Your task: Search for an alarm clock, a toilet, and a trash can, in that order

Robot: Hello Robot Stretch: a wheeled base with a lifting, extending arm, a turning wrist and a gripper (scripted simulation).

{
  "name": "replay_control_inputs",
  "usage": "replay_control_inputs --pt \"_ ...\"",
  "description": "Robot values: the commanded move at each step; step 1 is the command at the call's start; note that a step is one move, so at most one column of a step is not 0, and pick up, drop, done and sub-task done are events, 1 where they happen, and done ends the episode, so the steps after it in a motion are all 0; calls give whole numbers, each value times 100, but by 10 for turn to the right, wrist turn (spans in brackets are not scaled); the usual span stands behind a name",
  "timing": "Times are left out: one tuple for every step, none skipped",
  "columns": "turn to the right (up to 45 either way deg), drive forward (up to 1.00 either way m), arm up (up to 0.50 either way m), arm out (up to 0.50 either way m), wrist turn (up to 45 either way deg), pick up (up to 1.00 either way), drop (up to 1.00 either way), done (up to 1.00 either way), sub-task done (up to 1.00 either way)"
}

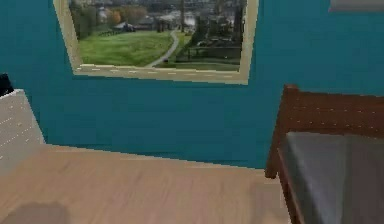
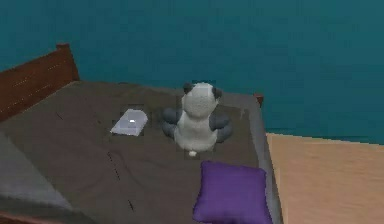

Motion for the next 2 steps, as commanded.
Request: replay_control_inputs --pt "-450 0 0 0 0 0 0 0 0" --pt "0 100 0 0 0 0 0 0 0"
